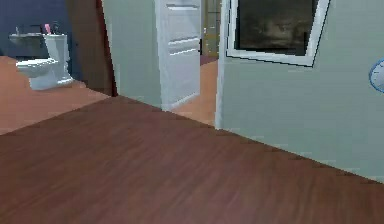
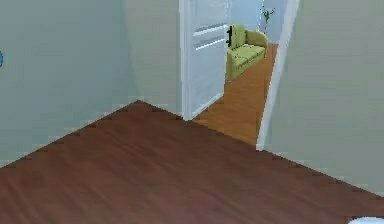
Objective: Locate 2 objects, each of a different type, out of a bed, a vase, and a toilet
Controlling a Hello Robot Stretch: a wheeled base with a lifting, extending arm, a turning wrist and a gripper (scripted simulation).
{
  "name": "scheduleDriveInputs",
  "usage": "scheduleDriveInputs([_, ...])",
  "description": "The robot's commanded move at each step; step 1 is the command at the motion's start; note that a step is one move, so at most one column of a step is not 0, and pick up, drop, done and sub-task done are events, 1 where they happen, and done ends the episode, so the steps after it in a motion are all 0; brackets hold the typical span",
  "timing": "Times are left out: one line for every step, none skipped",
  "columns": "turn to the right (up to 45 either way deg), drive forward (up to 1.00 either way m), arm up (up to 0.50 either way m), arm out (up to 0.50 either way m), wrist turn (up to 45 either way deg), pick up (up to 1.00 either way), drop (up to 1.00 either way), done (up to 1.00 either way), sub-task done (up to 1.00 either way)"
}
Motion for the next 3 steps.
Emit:
scheduleDriveInputs([0.0, 1.0, 0.0, 0.0, 0.0, 0.0, 0.0, 0.0, 0.0])
scheduleDriveInputs([0.0, 1.0, 0.0, 0.0, 0.0, 0.0, 0.0, 0.0, 0.0])
scheduleDriveInputs([0.0, 0.55, 0.0, 0.0, 0.0, 0.0, 0.0, 0.0, 0.0])
